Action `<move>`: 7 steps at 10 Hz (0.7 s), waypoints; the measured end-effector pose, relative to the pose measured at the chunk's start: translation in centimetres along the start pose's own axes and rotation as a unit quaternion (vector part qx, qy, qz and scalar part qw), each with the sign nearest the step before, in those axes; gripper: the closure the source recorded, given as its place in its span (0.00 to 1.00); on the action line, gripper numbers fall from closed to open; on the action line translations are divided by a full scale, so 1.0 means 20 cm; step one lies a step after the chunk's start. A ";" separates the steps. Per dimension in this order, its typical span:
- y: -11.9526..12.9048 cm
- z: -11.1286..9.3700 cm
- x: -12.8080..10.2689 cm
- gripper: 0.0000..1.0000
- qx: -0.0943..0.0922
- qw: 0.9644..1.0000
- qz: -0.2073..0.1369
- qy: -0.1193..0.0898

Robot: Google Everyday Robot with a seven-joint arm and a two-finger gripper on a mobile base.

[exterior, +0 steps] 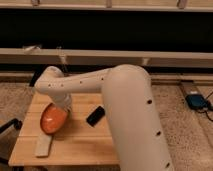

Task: Drag the ceramic bowl in a circle

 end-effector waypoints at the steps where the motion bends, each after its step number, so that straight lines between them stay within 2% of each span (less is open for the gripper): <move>1: -0.04 -0.02 0.05 0.97 -0.002 1.000 -0.009 0.004; 4: -0.15 -0.05 0.23 0.97 -0.001 1.000 -0.024 0.010; 7: -0.11 -0.04 0.42 0.97 0.008 1.000 -0.009 0.007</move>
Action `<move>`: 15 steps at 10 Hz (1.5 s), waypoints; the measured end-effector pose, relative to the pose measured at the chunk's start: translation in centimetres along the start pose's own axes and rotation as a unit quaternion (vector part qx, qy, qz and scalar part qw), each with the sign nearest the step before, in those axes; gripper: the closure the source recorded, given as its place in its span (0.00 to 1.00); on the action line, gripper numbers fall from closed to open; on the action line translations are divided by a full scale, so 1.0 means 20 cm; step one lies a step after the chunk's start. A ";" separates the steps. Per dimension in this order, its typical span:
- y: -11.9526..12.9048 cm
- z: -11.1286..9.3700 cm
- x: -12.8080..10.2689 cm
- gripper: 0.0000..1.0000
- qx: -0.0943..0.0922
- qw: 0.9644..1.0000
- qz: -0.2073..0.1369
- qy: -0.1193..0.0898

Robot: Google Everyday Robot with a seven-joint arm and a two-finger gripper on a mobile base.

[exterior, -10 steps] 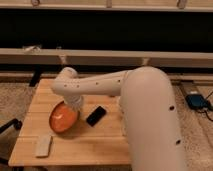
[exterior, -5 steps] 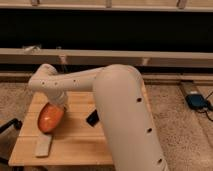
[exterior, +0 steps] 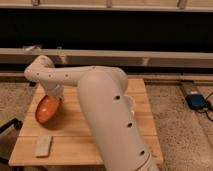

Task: Drag the ceramic bowl in a circle

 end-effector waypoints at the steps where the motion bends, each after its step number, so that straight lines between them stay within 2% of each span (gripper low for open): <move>1: 0.03 0.01 0.04 0.97 0.002 1.000 0.010 -0.002; 3: 0.12 0.06 0.10 0.97 0.012 0.999 0.041 -0.011; 7: 0.29 0.12 0.03 0.95 0.022 0.997 0.073 -0.021; 8: 0.33 0.13 0.00 0.89 0.022 0.997 0.073 -0.022; 13: 0.51 0.21 -0.16 0.39 0.023 0.995 0.094 -0.034; 14: 0.51 0.22 -0.18 0.28 0.024 0.995 0.093 -0.037; 15: 0.50 0.23 -0.19 0.22 0.026 0.995 0.090 -0.039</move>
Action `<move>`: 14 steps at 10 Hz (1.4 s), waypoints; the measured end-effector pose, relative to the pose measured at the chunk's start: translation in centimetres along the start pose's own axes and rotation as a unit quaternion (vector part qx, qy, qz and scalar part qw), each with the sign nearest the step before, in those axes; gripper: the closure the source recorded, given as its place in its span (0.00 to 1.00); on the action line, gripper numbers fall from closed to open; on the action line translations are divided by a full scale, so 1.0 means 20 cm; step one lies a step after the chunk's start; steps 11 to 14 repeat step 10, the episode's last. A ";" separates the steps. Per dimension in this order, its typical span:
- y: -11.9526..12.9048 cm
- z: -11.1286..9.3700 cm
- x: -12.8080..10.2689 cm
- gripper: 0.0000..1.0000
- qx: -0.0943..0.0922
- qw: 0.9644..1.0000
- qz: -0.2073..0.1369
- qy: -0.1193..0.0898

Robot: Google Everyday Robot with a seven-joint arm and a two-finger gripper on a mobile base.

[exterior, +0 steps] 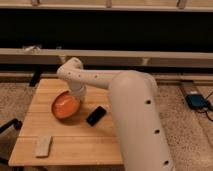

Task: Drag the ceramic bowl in a circle

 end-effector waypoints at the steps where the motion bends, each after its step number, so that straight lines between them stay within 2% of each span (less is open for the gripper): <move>1: -0.02 0.01 -0.02 0.20 0.002 1.000 -0.009 -0.002; 4: -0.11 0.00 -0.08 0.20 0.008 0.999 -0.047 0.000; 5: -0.10 0.00 -0.10 0.20 0.011 0.999 -0.053 0.003; 6: -0.09 -0.01 -0.10 0.20 0.019 0.998 -0.054 0.005; 14: -0.11 -0.01 -0.10 0.20 0.020 0.998 -0.056 0.005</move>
